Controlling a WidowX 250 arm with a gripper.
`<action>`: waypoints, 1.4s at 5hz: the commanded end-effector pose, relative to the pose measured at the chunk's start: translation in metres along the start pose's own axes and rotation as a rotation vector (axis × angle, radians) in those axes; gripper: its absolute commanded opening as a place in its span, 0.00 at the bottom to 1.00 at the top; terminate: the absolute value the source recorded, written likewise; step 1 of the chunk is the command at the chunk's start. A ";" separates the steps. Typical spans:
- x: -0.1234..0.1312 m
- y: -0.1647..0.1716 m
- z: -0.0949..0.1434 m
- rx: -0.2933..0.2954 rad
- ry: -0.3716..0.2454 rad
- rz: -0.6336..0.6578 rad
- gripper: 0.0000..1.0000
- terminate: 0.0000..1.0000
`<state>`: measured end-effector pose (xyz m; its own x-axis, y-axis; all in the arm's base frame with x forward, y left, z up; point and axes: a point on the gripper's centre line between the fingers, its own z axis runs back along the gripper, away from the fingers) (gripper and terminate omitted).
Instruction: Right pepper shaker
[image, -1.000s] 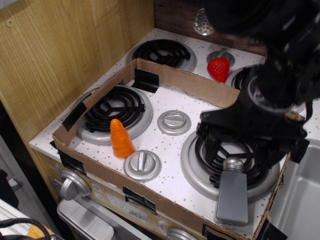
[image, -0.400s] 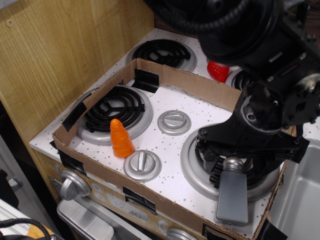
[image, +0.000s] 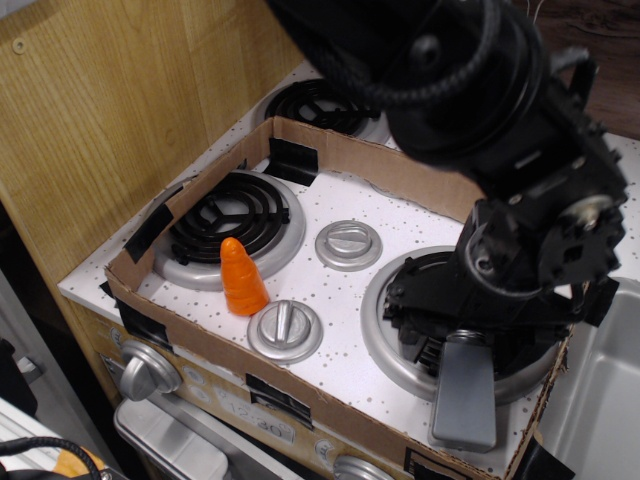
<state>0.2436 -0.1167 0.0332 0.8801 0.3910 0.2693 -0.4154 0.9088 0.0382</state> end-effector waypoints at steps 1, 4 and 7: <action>0.004 -0.001 -0.009 -0.064 -0.018 0.013 1.00 0.00; 0.025 0.008 0.000 -0.089 -0.057 -0.024 0.00 0.00; 0.095 0.026 0.021 -0.091 -0.235 -0.057 0.00 0.00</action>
<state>0.3038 -0.0532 0.0596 0.8452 0.2879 0.4502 -0.3322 0.9430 0.0205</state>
